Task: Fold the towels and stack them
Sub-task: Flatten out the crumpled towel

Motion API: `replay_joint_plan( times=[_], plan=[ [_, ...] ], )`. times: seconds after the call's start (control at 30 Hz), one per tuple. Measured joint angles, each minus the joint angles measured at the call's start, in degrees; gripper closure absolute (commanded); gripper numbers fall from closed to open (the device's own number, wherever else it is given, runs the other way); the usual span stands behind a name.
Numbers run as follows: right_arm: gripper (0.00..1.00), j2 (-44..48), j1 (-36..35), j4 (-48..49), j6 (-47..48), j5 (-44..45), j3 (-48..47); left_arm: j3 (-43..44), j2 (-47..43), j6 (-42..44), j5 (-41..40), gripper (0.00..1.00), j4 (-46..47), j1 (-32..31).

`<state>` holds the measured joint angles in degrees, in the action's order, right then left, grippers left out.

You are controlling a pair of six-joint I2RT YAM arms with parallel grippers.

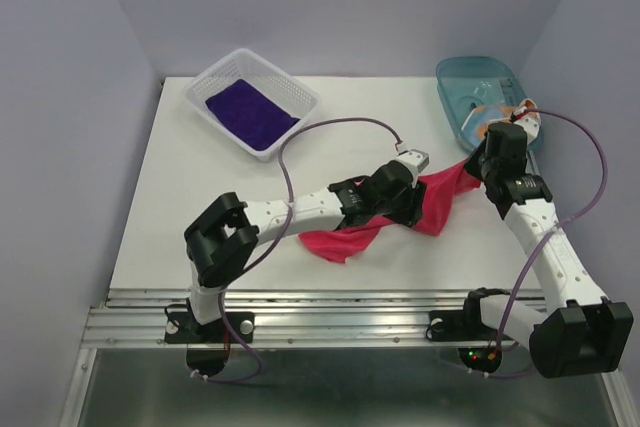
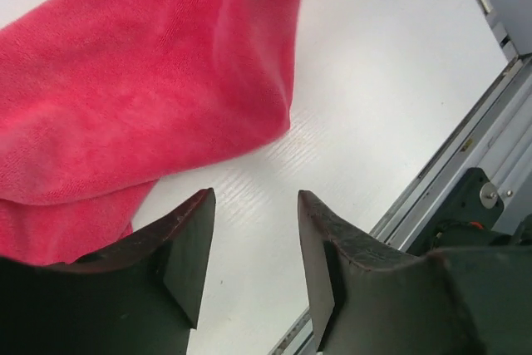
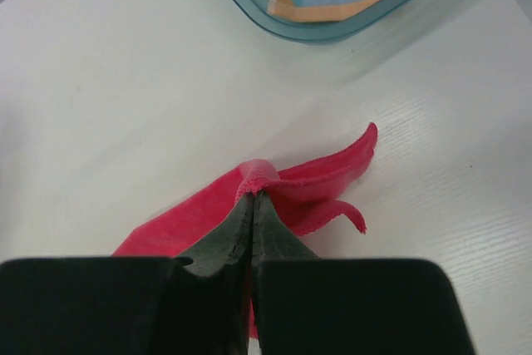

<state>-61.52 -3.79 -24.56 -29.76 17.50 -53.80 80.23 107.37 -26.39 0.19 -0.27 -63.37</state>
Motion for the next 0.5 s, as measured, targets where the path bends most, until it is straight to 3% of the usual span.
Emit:
replay_joint_plan(
  times=[0.03, 0.07, 0.2, 0.3, 0.33, 0.5],
  plan=[
    [0.99, -0.02, 0.0, -0.02, 0.02, 0.13, 0.28, -0.26, -0.74, -0.02, -0.04, 0.15, 0.02, 0.07],
    [0.98, -0.02, 0.0, -0.31, 0.02, 0.2, 0.33, -0.74, -1.68, 0.11, -0.31, 0.01, 0.17, 0.11],
    [0.83, 0.0, 0.0, -0.5, 0.17, 1.33, 0.33, -6.32, -9.77, -0.33, -2.75, 0.01, -0.31, 0.2],
    [0.58, 0.0, 0.02, -1.7, -0.42, 3.34, 0.33, -12.28, -18.25, -2.16, -6.88, 0.01, -1.01, 0.42],
    [0.42, 0.0, 0.02, -2.62, -0.59, 4.76, 0.33, -15.72, -22.27, -3.8, -8.92, 0.01, -1.29, 0.61],
    [0.0, 0.48, 0.04, -6.71, -1.81, 8.52, 0.35, -32.13, -35.69, -12.17, -13.81, 0.01, -5.22, 6.08]
  ],
)
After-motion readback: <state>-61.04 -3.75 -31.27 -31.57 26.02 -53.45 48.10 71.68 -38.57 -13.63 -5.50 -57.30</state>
